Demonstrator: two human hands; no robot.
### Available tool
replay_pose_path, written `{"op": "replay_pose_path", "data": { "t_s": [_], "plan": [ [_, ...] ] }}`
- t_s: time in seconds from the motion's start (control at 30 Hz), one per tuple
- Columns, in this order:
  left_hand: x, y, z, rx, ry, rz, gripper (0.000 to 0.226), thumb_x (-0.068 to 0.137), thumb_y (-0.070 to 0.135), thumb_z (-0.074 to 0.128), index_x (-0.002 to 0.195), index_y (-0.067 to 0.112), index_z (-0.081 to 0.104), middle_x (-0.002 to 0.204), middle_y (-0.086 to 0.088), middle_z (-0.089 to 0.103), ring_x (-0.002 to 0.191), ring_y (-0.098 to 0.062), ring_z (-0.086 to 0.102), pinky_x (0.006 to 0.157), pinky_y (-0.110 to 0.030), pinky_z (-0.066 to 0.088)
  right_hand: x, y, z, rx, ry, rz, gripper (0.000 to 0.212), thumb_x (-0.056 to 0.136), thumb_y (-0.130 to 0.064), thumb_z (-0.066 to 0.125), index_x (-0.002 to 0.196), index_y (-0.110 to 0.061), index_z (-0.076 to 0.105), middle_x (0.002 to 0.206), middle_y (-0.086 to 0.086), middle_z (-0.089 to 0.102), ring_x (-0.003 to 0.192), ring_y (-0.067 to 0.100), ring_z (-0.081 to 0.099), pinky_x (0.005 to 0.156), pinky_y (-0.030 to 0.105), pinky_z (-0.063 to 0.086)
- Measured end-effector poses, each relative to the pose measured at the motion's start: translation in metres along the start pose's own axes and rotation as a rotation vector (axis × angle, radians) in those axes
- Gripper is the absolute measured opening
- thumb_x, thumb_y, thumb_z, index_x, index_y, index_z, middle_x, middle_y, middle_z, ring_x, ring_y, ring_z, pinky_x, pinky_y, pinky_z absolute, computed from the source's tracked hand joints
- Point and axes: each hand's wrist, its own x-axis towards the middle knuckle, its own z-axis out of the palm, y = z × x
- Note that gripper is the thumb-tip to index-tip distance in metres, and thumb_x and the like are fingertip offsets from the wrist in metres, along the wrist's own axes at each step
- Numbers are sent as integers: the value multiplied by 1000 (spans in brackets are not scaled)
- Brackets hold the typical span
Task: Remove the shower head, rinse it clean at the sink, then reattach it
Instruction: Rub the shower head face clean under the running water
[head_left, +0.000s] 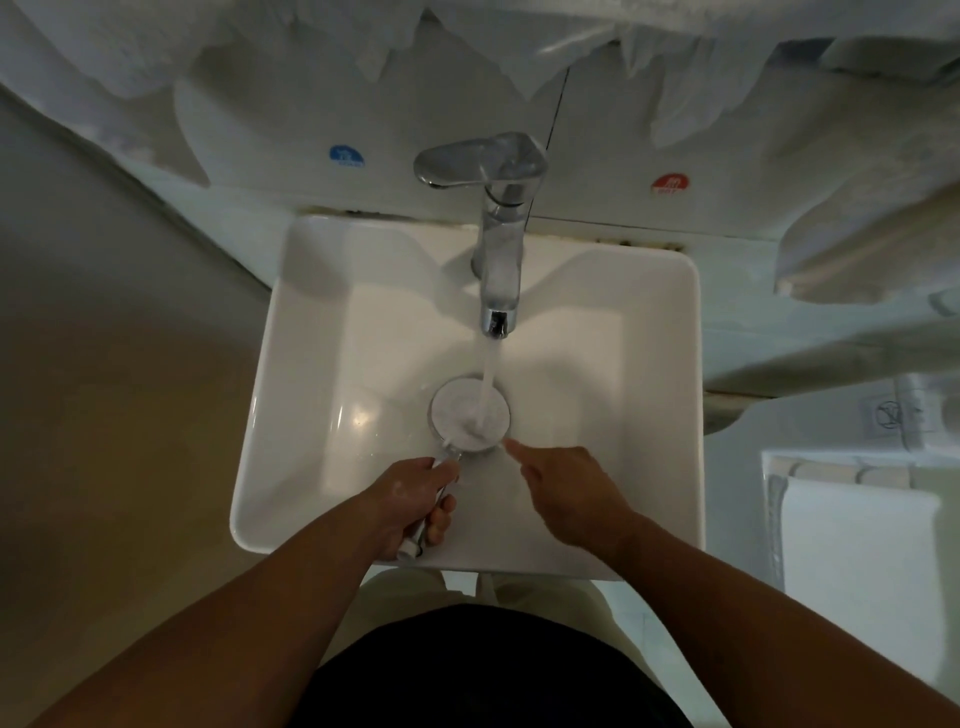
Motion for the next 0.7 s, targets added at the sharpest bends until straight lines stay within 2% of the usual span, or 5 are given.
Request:
{"op": "replay_pose_path", "data": {
  "t_s": [0.1,0.23,0.43,0.57,0.7],
  "plan": [
    [0,0,0,-3,7,9,23,103,31,53,102,8,58,61,-8,52,40,-14,40,38,-21,34,19,19,-12,-64,82,89,46,106,-25,38,150,-33,46,127,10,70,108,29,67,94,36,52],
    [0,-1,-1,14,15,10,24,103,31,53,104,7,59,62,-8,53,40,-14,40,39,-21,35,16,12,-4,-19,117,67,45,105,-29,37,149,-33,46,118,7,74,93,22,71,87,35,58],
    [1,0,0,47,17,10,23,104,30,52,106,8,59,63,-8,53,41,-13,42,39,-21,37,36,10,-10,4,112,110,45,104,-27,38,148,-34,49,124,12,70,106,32,67,92,37,54],
    [1,0,-2,63,17,6,25,103,32,52,107,8,59,64,-8,54,42,-14,42,41,-23,37,32,-12,1,-17,11,-3,47,104,-28,42,150,-36,45,129,10,68,109,32,65,92,42,55],
    [1,1,-2,90,20,9,26,103,33,53,107,8,60,65,-8,53,42,-14,41,41,-23,37,44,-5,-5,-57,63,57,51,99,-26,45,149,-38,45,128,9,68,112,35,63,92,41,53]
  ]
}}
